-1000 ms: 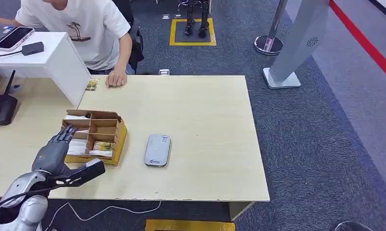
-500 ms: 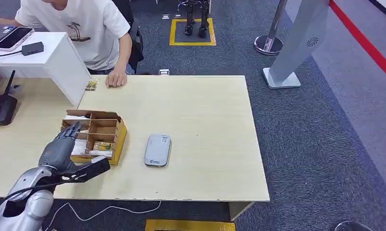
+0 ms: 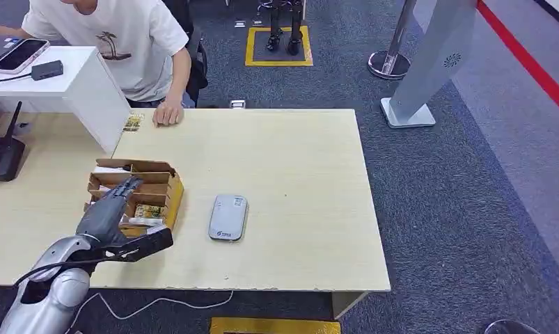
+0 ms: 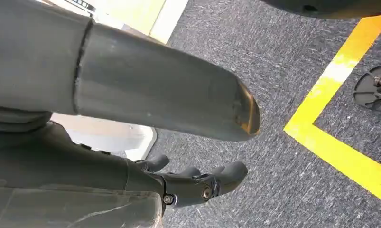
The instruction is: Pass the card to the sensor for recognition and then transmit it.
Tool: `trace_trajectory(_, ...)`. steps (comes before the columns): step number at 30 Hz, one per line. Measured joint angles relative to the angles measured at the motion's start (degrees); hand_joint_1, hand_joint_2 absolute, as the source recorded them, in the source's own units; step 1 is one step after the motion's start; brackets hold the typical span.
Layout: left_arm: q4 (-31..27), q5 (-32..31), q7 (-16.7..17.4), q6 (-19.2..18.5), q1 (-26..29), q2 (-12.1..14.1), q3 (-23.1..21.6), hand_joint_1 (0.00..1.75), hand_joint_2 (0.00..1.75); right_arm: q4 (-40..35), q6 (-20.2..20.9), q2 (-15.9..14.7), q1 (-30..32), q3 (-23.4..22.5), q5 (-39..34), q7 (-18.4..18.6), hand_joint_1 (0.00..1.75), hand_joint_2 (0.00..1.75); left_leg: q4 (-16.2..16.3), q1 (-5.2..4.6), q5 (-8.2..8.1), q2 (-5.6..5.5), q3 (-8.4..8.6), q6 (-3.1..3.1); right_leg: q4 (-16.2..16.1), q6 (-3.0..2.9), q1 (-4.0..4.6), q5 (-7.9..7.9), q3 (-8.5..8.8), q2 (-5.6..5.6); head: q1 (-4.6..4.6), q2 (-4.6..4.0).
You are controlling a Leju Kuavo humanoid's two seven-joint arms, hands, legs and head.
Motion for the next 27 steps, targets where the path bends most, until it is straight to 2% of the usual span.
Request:
trace_trajectory(11, 0.9, 2.7, 0.0, -0.4, -0.9, 0.6, -1.7, 0.00, 1.75, 0.2, 0.0, -0.1, 0.0, 0.2, 0.0, 0.0, 0.00, 0.00, 0.0, 0.00, 0.00, 0.00, 0.00, 0.00, 0.0, 0.00, 0.00, 0.00, 0.00, 0.00, 0.02, 0.00)
trace_trajectory(22, 0.9, 6.5, 0.5, -1.0, -1.5, 2.9, -3.0, 0.00, 1.75, 0.2, 0.0, -0.3, 0.0, 0.3, 0.0, -0.1, 0.00, 0.00, 0.0, 0.01, 0.00, 0.01, 0.00, 0.00, 0.0, 0.00, 0.01, 0.00, 0.00, 0.01, 0.00, 0.00)
trace_trajectory(23, 0.9, 6.6, 0.5, -1.0, -1.6, 3.3, -3.1, 0.24, 1.75, 0.2, 0.0, -0.3, 0.0, 0.3, 0.0, -0.1, 0.00, 0.00, 0.0, 0.01, 0.00, 0.01, 0.00, 0.00, 0.0, 0.00, 0.00, 0.00, 0.00, 0.01, 0.02, 0.00)
trace_trajectory(24, 0.9, 6.7, 0.5, -1.0, -1.5, 3.6, -3.2, 1.75, 1.75, 0.2, 0.0, -0.3, 0.0, 0.3, 0.0, -0.1, 0.00, 0.00, 0.0, 0.01, 0.00, 0.01, 0.00, 0.00, 0.0, 0.00, 0.00, 0.00, 0.00, 0.01, 0.00, 0.00)
trace_trajectory(27, 0.9, 6.7, 0.5, -1.0, -1.5, 3.6, -3.2, 1.75, 1.75, 0.2, 0.0, -0.3, 0.0, 0.3, 0.0, -0.1, 0.00, 0.00, 0.0, 0.01, 0.00, 0.01, 0.00, 0.00, 0.0, 0.00, 0.00, 0.00, 0.00, 0.01, 0.00, 0.00)
